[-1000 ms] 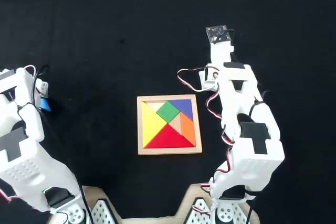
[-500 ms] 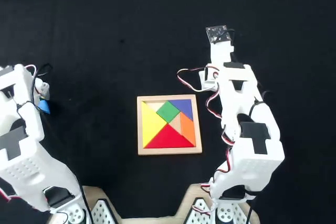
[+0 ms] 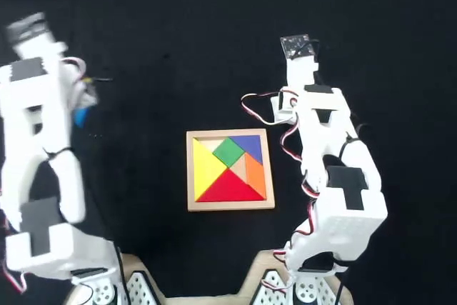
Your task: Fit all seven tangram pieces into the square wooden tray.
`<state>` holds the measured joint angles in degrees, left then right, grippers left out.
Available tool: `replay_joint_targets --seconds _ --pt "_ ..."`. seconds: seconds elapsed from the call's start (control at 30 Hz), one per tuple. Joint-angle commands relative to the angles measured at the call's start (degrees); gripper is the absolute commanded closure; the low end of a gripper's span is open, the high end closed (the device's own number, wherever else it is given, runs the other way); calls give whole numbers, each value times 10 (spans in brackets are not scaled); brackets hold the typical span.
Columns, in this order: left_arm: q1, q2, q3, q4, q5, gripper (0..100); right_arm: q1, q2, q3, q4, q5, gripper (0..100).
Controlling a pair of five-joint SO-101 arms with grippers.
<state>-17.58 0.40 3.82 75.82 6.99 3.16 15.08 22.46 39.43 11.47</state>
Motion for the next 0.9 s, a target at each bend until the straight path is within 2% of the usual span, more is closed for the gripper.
replay_joint_targets --seconds 0.0,0.13,0.27,0.43,0.6,0.77,0.87 --pt "112 -58 -26 42 -152 967 30 -8 -41 -4 -28 987" --pt "196 -55 -14 54 -142 970 91 -7 -64 -8 -64 987" --pt "279 -33 43 31 -33 970 138 -3 -81 -9 -128 987" --pt "376 -25 126 -25 47 970 138 7 -79 -24 -131 987" --pt "407 -21 175 -78 88 970 138 32 -102 -18 -131 987" --pt "445 -19 222 -162 91 967 138 35 -106 -11 -131 987" --pt "459 -19 233 -164 90 966 138 35 -106 -11 -131 987"
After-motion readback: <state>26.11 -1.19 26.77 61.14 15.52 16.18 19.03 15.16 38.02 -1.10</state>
